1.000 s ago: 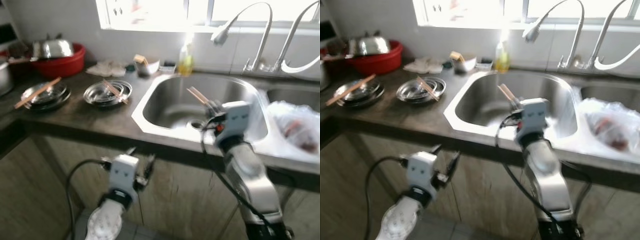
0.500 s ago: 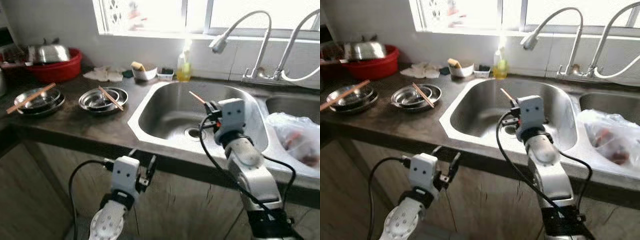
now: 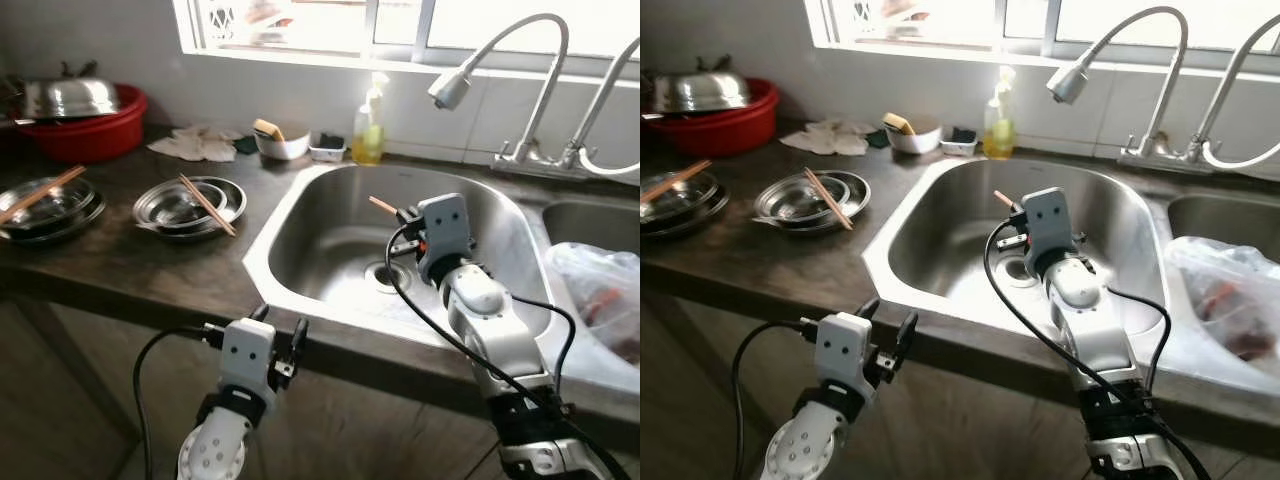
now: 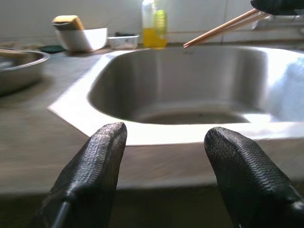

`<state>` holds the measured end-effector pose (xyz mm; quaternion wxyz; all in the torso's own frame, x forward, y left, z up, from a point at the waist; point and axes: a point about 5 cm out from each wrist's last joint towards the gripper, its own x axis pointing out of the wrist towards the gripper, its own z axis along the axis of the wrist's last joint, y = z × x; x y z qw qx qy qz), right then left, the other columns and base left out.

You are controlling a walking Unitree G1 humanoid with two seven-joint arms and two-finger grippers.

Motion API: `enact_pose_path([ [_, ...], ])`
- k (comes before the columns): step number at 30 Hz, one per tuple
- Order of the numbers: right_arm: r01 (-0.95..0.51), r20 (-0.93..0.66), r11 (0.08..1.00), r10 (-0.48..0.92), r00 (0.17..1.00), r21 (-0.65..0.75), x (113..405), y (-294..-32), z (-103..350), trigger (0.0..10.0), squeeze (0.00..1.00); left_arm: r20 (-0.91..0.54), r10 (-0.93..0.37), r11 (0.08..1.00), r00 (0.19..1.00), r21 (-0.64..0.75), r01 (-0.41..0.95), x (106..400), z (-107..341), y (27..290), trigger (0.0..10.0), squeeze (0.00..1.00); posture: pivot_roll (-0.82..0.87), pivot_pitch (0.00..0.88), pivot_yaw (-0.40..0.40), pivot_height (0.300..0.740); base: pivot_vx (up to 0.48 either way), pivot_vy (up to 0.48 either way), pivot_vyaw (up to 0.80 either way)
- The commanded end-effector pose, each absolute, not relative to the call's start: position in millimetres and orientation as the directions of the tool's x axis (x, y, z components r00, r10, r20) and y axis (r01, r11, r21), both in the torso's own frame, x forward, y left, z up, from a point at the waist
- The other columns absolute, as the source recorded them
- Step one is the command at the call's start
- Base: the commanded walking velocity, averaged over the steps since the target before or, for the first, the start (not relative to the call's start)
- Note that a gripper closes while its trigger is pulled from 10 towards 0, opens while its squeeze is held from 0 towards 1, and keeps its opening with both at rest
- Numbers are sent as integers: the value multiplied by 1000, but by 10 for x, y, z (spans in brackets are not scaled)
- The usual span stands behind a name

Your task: Kitchen organization

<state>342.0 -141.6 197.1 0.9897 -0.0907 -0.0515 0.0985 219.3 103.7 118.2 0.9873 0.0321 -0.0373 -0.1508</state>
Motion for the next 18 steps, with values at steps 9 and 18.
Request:
enact_pose_path([
  [9, -193, -61, 961, 185, 981, -196, 3576, -1477, 1832, 10000, 0, 75, -326, 945, 942, 66, 322, 2148, 1211, 959, 10000, 0, 116, 0, -57, 740, 0, 0, 0],
  [18, -241, -172, 950, 208, 963, -200, 3748, -1446, 1695, 10000, 0, 75, -346, 938, 935, 64, 342, 2085, 1221, 907, 10000, 0, 125, 22, -58, 740, 0, 0, 0],
])
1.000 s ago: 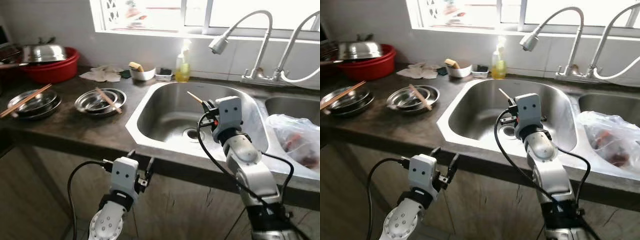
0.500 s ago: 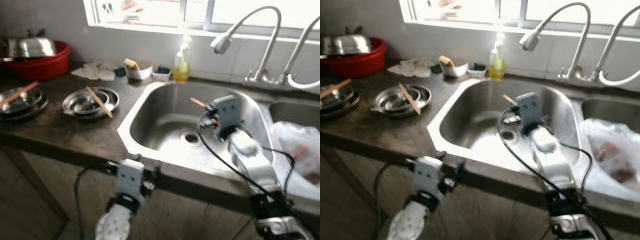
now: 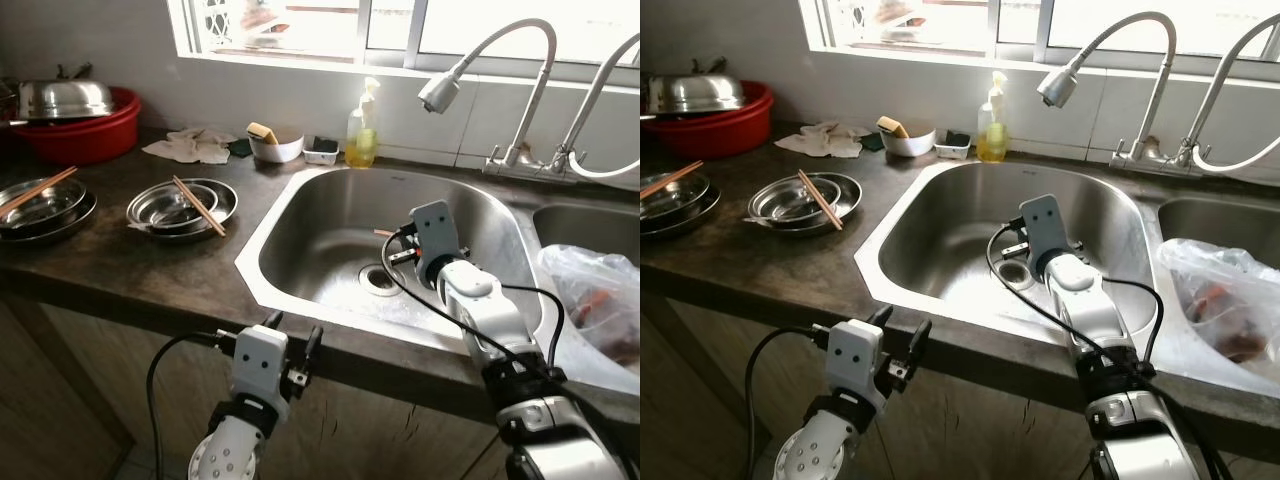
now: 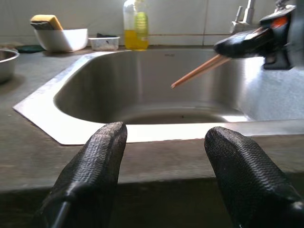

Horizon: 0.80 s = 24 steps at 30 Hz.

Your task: Kitchen organization

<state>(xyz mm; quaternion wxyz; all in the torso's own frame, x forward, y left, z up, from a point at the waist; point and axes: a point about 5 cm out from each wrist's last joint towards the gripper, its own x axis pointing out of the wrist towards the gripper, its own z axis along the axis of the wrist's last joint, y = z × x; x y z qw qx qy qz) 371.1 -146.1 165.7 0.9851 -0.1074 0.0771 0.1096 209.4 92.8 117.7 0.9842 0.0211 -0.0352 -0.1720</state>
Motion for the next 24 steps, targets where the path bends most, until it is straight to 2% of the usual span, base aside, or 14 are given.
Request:
enact_pose_path([
  [1, -242, -177, 949, 208, 962, -200, 3764, -1435, 1685, 10000, 0, 74, -346, 938, 935, 63, 341, 2079, 1221, 905, 10000, 0, 125, 24, -58, 740, 0, 0, 0],
  [9, -263, -197, 954, 233, 952, -142, 3863, -1314, 1638, 10000, 0, 68, -343, 939, 937, 56, 340, 2034, 1232, 901, 10000, 0, 138, 48, -55, 740, 0, 0, 0],
  [10, -262, -195, 953, 231, 953, -151, 3870, -1316, 1639, 10000, 153, 68, -342, 939, 937, 56, 338, 2030, 1236, 904, 10000, 0, 145, 57, -57, 740, 0, 0, 0],
  [11, -261, -194, 952, 229, 954, -160, 3875, -1318, 1639, 10000, 153, 67, -341, 940, 938, 56, 337, 2028, 1238, 907, 10000, 0, 145, 57, -57, 740, 0, 0, 0],
  [12, -258, -192, 953, 226, 955, -162, 3880, -1324, 1631, 10000, 1000, 65, -335, 942, 940, 56, 332, 2023, 1236, 916, 10000, 0, 148, 59, -58, 740, 0, 0, 0],
  [19, -184, -139, 969, 162, 977, -163, 3870, -1425, 1647, 10000, 1000, 63, -326, 945, 943, 55, 323, 2021, 1236, 919, 10000, 0, 146, 61, -65, 740, 0, 0, 0],
  [23, -142, -56, 981, 136, 989, -133, 3812, -1464, 1717, 10000, 1000, 63, -323, 946, 944, 54, 320, 2025, 1238, 914, 10000, 0, 145, 56, -71, 740, 0, 0, 0],
  [24, -149, -29, 981, 147, 989, -121, 3770, -1447, 1736, 10000, 329, 64, -322, 946, 945, 54, 319, 2028, 1237, 916, 10000, 0, 144, 55, -72, 740, 0, 0, 0],
])
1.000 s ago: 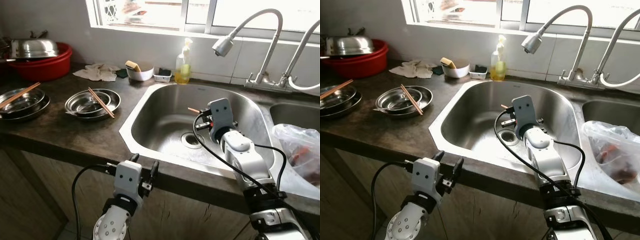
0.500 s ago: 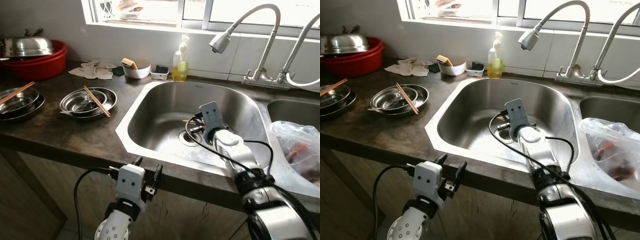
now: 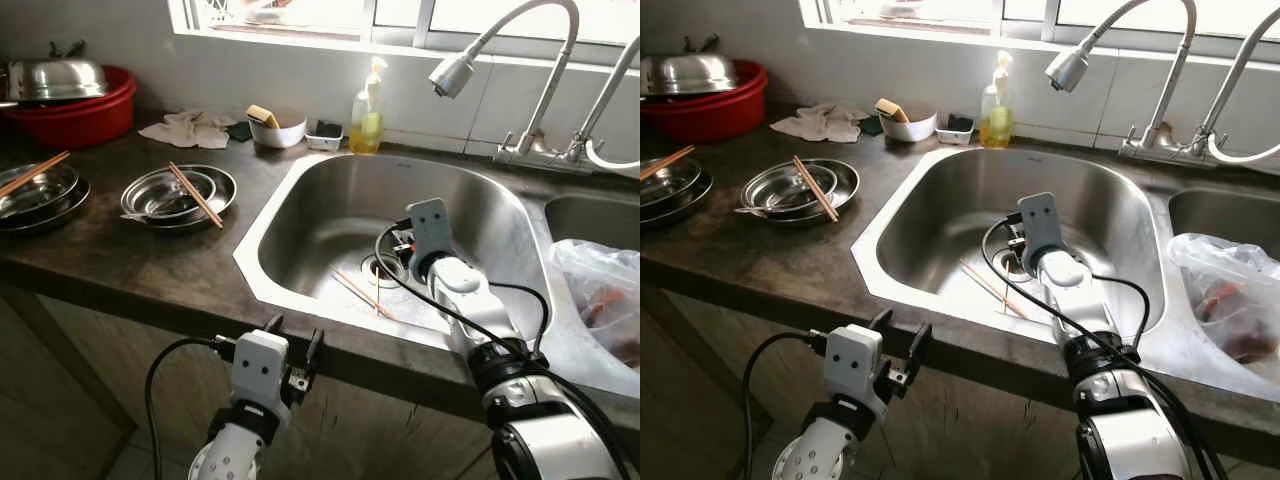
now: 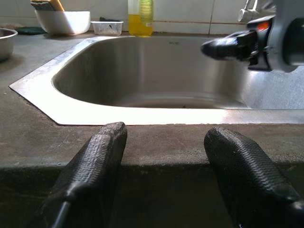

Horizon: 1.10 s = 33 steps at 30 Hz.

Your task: Kitchen organization

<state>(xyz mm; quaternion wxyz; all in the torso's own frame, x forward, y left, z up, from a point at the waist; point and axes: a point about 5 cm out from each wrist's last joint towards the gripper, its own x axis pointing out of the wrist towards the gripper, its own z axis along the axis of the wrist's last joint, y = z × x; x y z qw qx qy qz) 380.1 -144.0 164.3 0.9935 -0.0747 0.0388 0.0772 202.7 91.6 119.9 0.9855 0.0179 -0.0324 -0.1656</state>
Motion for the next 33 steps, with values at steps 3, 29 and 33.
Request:
enact_pose_path([
  [3, -141, 17, 983, 144, 989, -120, 3699, -1431, 1761, 10000, 0, 63, -322, 946, 945, 55, 318, 2036, 1233, 920, 10000, 0, 139, 50, -70, 740, 0, 0, 0],
  [29, -117, 217, 993, 113, 970, 5, 2432, -1358, 1761, 10000, 0, 89, -287, 958, 954, 53, 283, 2077, 1301, 963, 10000, 0, 104, 0, -27, 740, 0, 0, 0],
  [33, -122, 205, 992, 116, 972, 19, 2377, -1302, 1738, 10000, 0, 96, -275, 962, 957, 25, 274, 2076, 1314, 958, 10000, 0, 99, 0, -21, 740, 0, 0, 0],
])
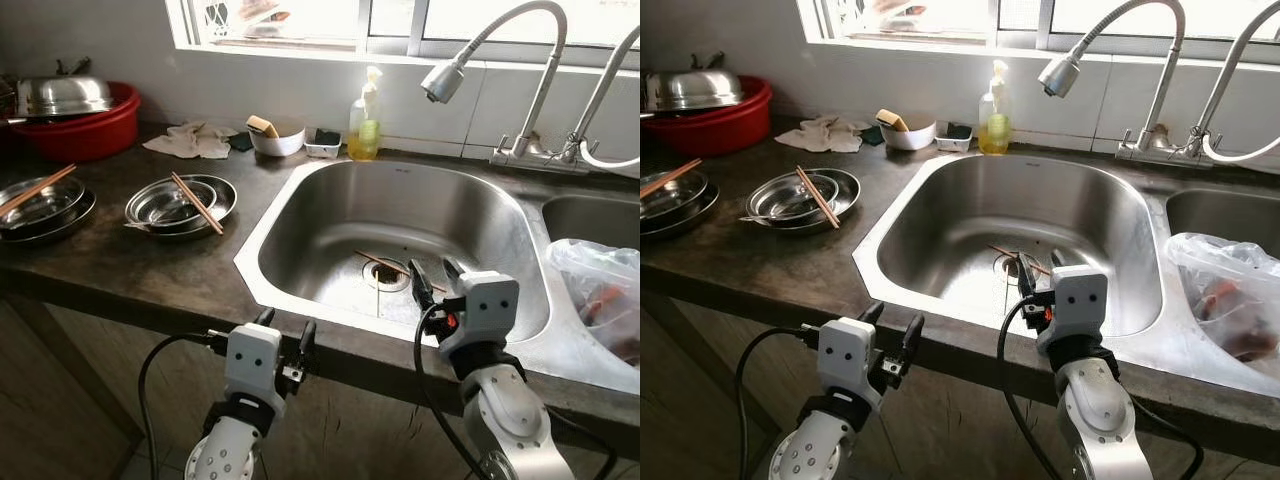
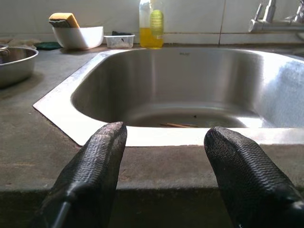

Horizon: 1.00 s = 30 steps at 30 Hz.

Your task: Kitchen organization

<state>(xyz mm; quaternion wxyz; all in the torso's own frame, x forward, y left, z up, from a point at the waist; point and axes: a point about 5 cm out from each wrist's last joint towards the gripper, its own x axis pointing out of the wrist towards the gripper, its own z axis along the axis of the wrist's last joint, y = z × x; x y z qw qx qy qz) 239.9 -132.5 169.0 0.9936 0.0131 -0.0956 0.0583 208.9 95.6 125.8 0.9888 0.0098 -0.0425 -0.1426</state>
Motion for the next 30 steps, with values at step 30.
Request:
enact_pose_path([
  [30, -112, 119, 993, 108, 987, 22, 2351, -1201, 1567, 10000, 0, 69, -313, 950, 947, 22, 313, 2045, 1260, 896, 10000, 0, 86, 8, -16, 740, -155, 0, 0],
])
